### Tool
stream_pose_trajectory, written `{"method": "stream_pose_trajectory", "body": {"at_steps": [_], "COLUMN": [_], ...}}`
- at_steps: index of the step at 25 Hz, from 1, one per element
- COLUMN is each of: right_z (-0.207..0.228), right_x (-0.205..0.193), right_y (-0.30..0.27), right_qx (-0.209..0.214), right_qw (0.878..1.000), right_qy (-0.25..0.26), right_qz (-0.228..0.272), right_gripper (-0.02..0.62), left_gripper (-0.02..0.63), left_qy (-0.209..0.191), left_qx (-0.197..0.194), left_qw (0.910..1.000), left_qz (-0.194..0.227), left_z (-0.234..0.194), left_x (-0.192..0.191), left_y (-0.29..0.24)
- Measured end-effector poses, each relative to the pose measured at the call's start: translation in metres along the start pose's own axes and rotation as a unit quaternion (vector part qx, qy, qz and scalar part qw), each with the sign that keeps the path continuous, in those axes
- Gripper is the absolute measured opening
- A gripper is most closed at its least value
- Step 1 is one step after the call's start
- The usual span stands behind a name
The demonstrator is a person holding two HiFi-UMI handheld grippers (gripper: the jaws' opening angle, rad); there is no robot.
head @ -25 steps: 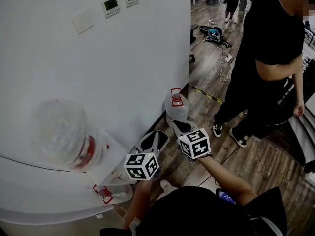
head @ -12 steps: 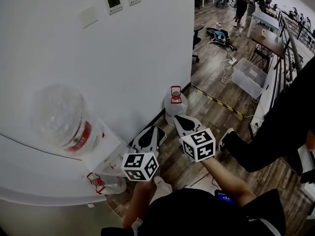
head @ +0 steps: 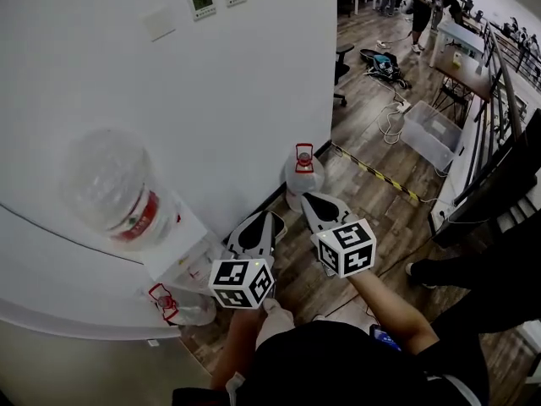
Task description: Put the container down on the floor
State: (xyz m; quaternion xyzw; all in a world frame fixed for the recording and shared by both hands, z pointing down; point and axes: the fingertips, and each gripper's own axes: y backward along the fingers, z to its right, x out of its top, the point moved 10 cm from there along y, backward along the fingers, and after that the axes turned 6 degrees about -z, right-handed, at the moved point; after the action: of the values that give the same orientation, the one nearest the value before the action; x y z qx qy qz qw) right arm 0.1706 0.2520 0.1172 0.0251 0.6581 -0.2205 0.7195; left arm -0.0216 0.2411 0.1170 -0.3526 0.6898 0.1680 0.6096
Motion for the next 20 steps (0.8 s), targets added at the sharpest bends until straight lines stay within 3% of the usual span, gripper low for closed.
{"method": "stream_pose_trajectory", "body": {"at_steps": [20], "right_z": [-0.020], "right_x": [0.005], "right_y": [0.023], "right_qx": [0.003], "right_qw": [0.999], "right_qy": [0.017], "right_qz": [0.028], "right_gripper": [0.029], "left_gripper": [0.014], "left_qy": [-0.009], "left_qx": [0.006], "left_qw": [0.9997], "left_qz": [0.022], "left_z": [0.011], "left_x": [0.006], "left_y": [0.026]}}
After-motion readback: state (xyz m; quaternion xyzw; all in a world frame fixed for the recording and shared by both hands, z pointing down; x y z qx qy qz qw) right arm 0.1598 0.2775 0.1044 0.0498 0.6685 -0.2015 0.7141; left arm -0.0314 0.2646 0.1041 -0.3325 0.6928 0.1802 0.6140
